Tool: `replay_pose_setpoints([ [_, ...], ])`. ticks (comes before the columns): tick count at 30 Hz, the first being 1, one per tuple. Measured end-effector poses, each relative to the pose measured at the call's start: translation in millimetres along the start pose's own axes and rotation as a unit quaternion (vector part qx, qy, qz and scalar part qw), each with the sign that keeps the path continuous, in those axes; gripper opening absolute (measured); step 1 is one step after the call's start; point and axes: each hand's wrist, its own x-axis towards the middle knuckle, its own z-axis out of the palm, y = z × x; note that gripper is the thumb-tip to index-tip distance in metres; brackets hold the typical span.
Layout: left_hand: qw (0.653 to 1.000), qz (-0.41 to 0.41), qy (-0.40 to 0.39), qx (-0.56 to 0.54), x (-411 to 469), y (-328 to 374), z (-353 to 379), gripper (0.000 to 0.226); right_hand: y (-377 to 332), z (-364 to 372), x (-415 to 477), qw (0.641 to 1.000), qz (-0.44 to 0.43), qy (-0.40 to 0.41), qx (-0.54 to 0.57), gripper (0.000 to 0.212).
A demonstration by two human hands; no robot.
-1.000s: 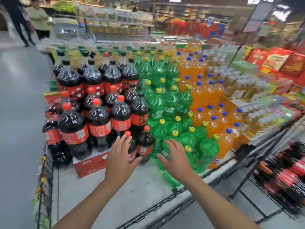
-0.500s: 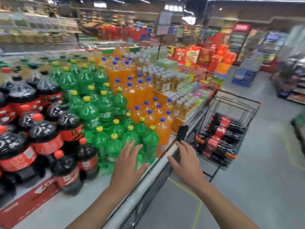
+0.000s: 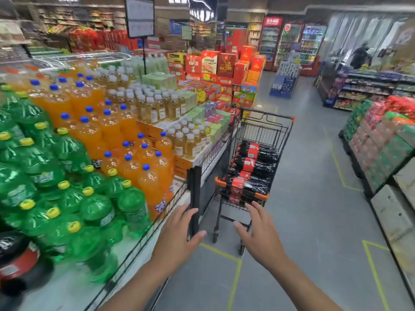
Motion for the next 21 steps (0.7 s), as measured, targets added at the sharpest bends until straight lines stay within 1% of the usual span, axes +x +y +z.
replay_pose_setpoints([
  [5, 0.997, -0.026, -0.061, -0.034, 29, 38, 44, 0.06, 58, -7, 8, 0.999, 0.016, -0.029, 0.008, 0.072],
  [8, 0.993, -0.036, -0.104, -0.052, 45, 47, 68, 0.048, 85, -7, 14, 0.998, 0.028, -0.063, 0.004, 0.072],
  [10, 0.99, -0.036, -0.124, -0.052, 59, 49, 82, 0.039, 100, -6, 22, 0.997, 0.034, -0.072, 0.006, 0.079],
  [11, 0.989, -0.037, -0.131, -0.052, 67, 48, 89, 0.036, 108, -5, 29, 0.996, 0.039, -0.075, 0.008, 0.078],
  [13, 0.988, -0.039, -0.142, -0.052, 88, 45, 103, 0.034, 123, -2, 45, 0.995, 0.051, -0.082, 0.009, 0.069],
  [15, 0.986, -0.041, -0.15, -0.056, 113, 42, 116, 0.033, 137, 1, 65, 0.995, 0.055, -0.085, 0.002, 0.064],
  [21, 0.984, -0.042, -0.159, -0.07, 210, 31, 148, 0.037, 175, 14, 143, 0.992, 0.083, -0.099, -0.015, 0.064],
])
